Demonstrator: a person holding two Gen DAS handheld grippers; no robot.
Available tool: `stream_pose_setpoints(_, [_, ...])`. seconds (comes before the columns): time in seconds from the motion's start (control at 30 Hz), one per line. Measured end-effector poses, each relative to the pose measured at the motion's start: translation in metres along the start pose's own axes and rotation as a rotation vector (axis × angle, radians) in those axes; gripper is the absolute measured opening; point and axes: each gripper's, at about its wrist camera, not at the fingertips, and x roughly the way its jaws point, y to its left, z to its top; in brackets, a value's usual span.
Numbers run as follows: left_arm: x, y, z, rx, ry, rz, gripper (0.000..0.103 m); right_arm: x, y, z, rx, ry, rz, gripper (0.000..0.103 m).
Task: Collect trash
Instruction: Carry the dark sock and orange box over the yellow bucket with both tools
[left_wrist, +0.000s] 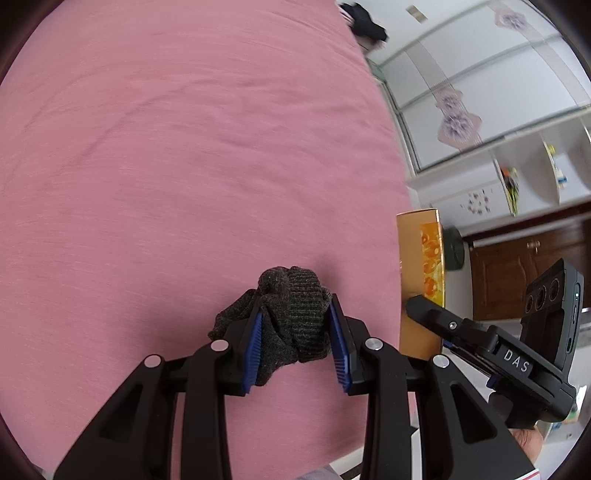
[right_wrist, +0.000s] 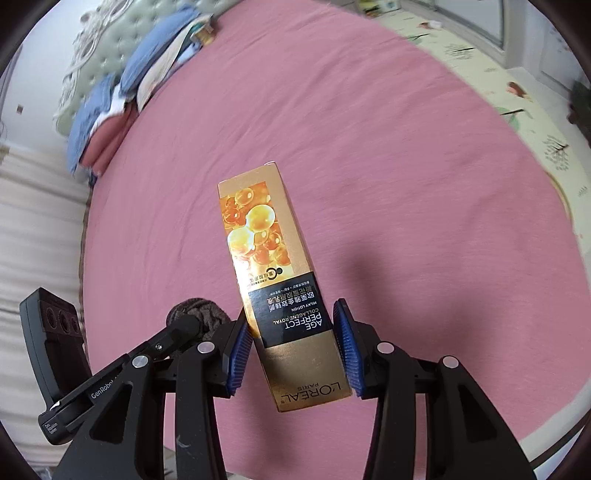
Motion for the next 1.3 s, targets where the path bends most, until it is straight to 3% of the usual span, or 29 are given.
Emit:
stream_pose_setpoints(0.37, [0.052,-0.131,-0.034,0.073,0.051,-0.018,0.033,-0.08,-0.11,0.016,0.068,-0.079,0.019,0.042])
stream_pose_setpoints(0.67, [0.107,-0.237,-0.045,0.166,0.105,-0.039,0.033,-0.145,-0.224,0.032,0.149,-0.136,0.0,0.042])
stream_pose_setpoints(0.97, [0.165,-0.334,-0.056,0.27,0.163,-0.051,0.033,-0.183,-0.319,0.032,0.26,-0.185,-0.021,0.042])
stream_pose_setpoints(1.3, [0.216,-0.407,-0.059,0.37,0.222,-0.047,0.033,-0.199,-0.384,0.046,0.343,-0.218,-0.026,0.042])
